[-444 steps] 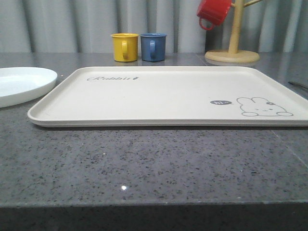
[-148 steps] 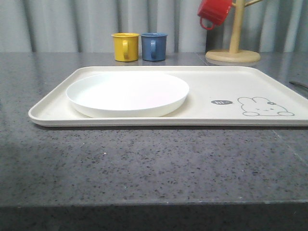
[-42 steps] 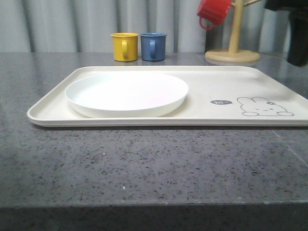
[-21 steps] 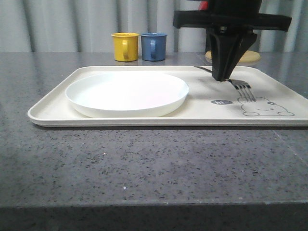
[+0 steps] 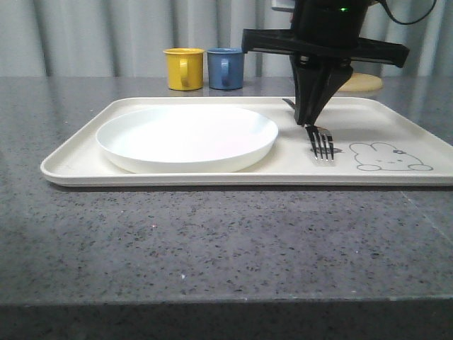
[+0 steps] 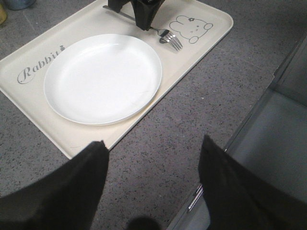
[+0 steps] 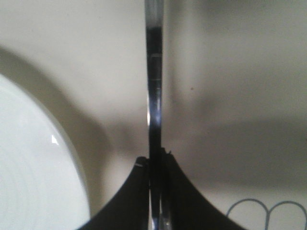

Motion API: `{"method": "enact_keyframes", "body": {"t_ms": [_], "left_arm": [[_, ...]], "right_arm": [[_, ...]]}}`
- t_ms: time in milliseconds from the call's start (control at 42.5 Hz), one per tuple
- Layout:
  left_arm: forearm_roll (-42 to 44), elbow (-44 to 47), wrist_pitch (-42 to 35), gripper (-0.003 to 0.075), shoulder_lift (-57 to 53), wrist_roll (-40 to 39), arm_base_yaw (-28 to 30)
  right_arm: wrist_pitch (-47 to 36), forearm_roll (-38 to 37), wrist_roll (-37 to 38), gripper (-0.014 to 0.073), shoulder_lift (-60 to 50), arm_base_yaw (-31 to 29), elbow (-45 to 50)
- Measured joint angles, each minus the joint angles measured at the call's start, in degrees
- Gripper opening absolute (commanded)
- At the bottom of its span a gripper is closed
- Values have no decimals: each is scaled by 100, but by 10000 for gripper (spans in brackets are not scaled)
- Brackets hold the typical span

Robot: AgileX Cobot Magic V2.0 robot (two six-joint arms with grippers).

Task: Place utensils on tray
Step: 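Lower the fork onto the tray beside the plate and release, then move the right gripper to the chopsticks and grasp them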

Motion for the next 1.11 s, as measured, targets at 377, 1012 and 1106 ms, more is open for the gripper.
{"method": "enact_keyframes", "body": {"t_ms": [377,1012,1106], "left_arm": [[0,0,0,417,0,0,0],[0,0,0,417,0,0,0],[0,0,0,417,0,0,0]], "right_arm": [[-25,0,1,150,118,0,0],[424,-1074,-930,304,-895,-97,173],[462,-1113,-1266,304,-1307,-358,381]]}}
